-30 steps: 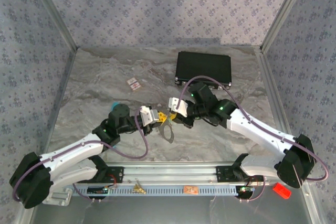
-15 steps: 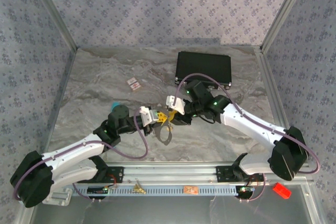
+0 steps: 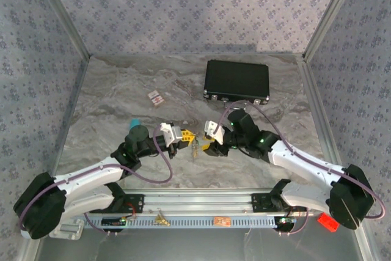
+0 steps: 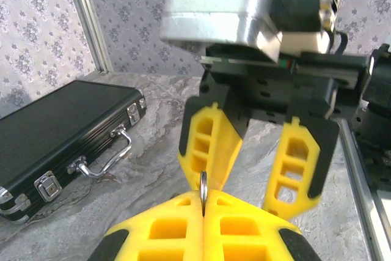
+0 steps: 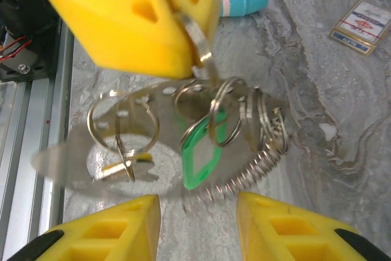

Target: Put the keys on the keyring

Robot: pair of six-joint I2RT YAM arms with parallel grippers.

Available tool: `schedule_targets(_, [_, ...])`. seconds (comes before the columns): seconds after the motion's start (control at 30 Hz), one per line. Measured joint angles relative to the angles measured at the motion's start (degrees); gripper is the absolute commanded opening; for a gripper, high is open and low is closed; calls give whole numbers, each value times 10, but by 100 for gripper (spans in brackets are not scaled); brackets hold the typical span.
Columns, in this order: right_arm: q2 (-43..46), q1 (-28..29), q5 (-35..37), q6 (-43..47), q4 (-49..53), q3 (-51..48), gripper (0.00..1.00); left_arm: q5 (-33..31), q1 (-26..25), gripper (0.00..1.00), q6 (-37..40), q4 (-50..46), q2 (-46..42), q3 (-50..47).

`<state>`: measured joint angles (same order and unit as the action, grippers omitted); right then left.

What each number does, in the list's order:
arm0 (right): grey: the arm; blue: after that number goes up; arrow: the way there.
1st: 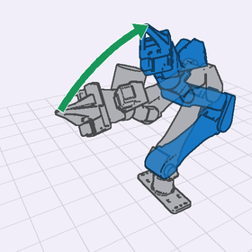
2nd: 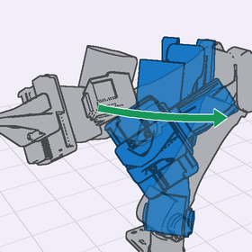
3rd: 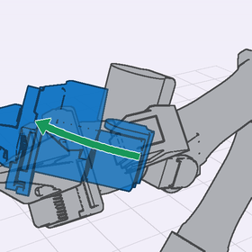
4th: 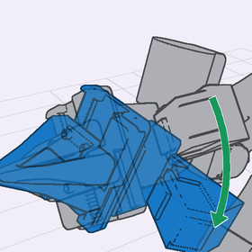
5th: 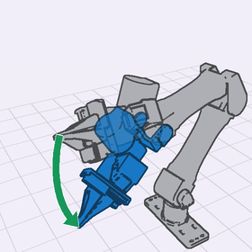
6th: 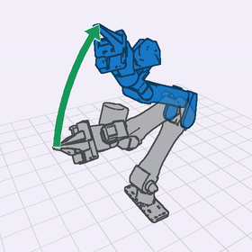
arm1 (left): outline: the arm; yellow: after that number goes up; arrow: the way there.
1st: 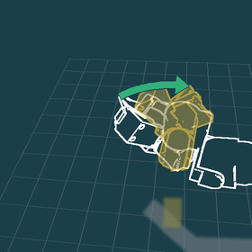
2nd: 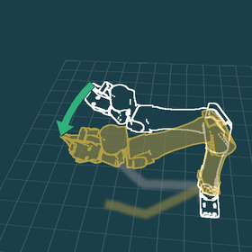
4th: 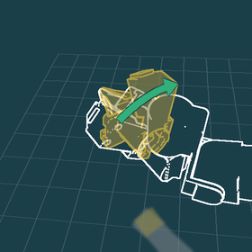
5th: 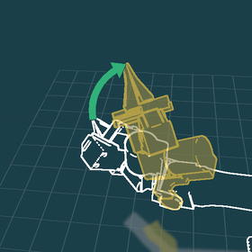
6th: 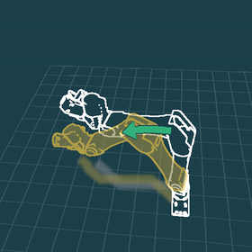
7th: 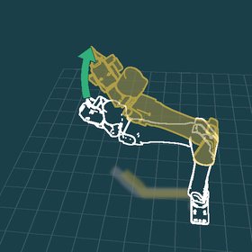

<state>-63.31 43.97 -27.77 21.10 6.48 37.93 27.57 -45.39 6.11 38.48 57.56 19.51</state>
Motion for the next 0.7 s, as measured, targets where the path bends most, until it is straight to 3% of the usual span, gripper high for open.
schedule_targets(0.37, [-19, 22, 20, -38, -113, -24, 40, -2, 0, 0, -18, 21, 0, -2])
schedule_targets(0.7, [-11, 24, 31, -26, -133, -42, 41, -2, 0, 0, -22, 21, 0, -2])
